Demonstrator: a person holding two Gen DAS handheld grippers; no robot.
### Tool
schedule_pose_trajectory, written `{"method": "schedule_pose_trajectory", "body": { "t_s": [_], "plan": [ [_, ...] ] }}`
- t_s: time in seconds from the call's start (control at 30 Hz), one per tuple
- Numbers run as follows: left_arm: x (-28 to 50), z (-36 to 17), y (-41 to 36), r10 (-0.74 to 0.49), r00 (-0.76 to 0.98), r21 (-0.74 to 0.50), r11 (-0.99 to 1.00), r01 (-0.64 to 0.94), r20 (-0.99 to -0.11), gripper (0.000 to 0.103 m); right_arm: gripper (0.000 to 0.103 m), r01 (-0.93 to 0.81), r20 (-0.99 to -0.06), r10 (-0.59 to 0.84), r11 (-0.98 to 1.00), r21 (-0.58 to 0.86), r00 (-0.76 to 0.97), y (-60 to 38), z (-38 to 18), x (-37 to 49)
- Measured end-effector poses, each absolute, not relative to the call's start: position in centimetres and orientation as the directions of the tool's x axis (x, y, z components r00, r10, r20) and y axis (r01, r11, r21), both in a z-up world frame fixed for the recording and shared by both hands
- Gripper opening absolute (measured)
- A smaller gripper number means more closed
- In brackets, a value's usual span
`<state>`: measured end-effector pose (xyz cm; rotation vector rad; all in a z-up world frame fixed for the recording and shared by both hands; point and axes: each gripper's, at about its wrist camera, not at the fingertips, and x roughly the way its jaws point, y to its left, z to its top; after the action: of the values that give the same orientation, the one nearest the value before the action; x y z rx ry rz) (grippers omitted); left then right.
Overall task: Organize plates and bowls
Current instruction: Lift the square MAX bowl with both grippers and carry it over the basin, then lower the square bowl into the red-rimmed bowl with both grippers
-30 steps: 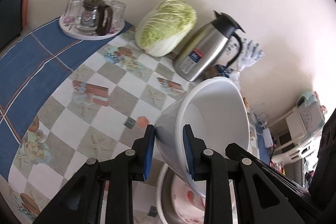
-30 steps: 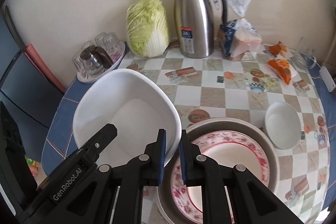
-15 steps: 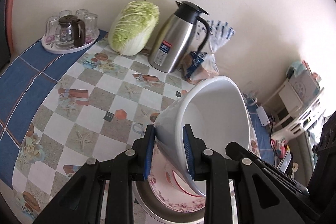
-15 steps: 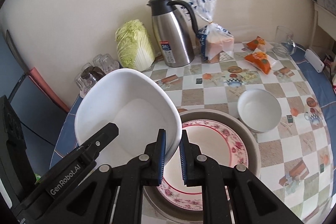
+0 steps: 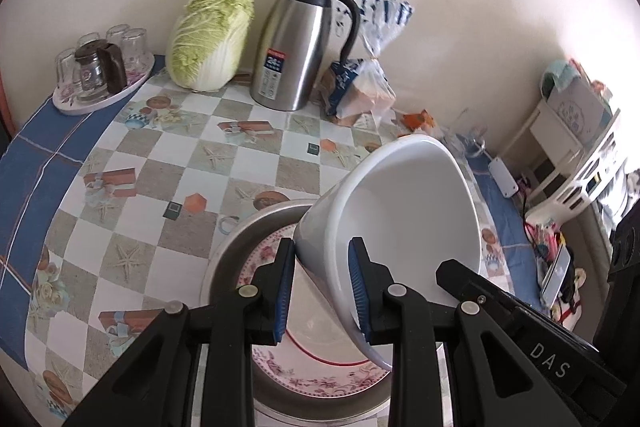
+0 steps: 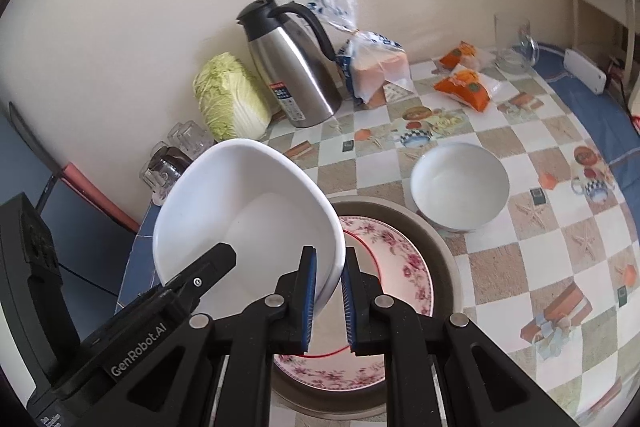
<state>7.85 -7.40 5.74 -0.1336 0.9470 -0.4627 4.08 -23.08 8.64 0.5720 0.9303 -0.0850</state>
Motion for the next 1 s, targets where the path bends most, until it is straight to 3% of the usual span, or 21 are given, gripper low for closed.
{"method": "schedule_pose_trajectory", "body": {
  "t_s": [0.5, 1.0],
  "plan": [
    [7.7, 3.9, -8.5, -0.335, 0.455, -0.203, 0.927, 0.314, -0.825, 0.028, 0.016, 0.32, -0.802, 0.24, 0.825, 0.466, 0.548, -23.5, 6.4, 3.4],
    [8.1, 3.3, -8.5, -0.314, 0.421, -0.195, 0.933, 0.303, -0.851, 0.028, 0.016, 0.325, -0.813, 0.264, 0.818, 0.474, 0.519, -23.4, 5.5, 3.7]
  ]
}}
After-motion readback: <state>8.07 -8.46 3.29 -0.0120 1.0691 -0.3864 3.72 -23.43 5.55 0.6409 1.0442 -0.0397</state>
